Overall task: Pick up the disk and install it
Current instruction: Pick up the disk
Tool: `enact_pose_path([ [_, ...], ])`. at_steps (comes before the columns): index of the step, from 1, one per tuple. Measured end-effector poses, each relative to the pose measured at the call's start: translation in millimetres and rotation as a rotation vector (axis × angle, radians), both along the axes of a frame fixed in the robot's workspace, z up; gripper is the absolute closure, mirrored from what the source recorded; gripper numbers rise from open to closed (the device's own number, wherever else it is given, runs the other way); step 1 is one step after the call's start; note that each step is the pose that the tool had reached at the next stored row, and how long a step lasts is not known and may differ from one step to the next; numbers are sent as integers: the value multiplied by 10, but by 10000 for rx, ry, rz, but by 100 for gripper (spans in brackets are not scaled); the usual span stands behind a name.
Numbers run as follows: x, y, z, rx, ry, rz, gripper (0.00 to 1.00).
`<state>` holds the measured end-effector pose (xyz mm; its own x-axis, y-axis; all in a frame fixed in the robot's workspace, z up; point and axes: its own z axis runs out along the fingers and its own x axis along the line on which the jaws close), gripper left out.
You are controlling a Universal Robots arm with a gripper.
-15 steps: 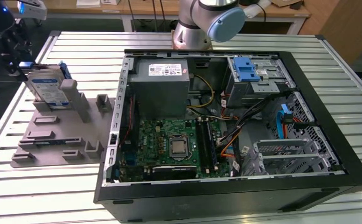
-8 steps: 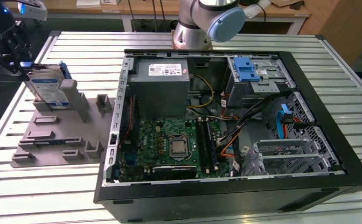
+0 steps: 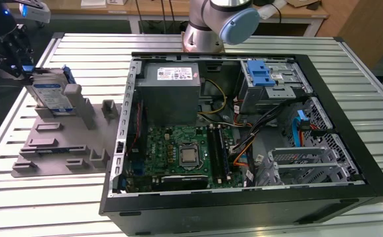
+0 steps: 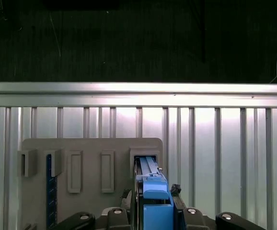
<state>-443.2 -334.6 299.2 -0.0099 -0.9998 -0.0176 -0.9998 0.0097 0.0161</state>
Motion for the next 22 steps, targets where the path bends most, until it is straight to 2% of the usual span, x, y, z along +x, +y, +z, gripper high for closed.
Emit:
enact_pose_path([
  [1, 0, 0, -2, -2, 0, 0, 58],
  [10, 0, 0, -4, -9, -1, 0, 58],
  [12, 0, 0, -8, -8, -2, 0, 56],
  [13, 0, 0, -12, -7, -3, 0, 50],
  [22, 0, 2, -57, -9, 0, -1, 50],
])
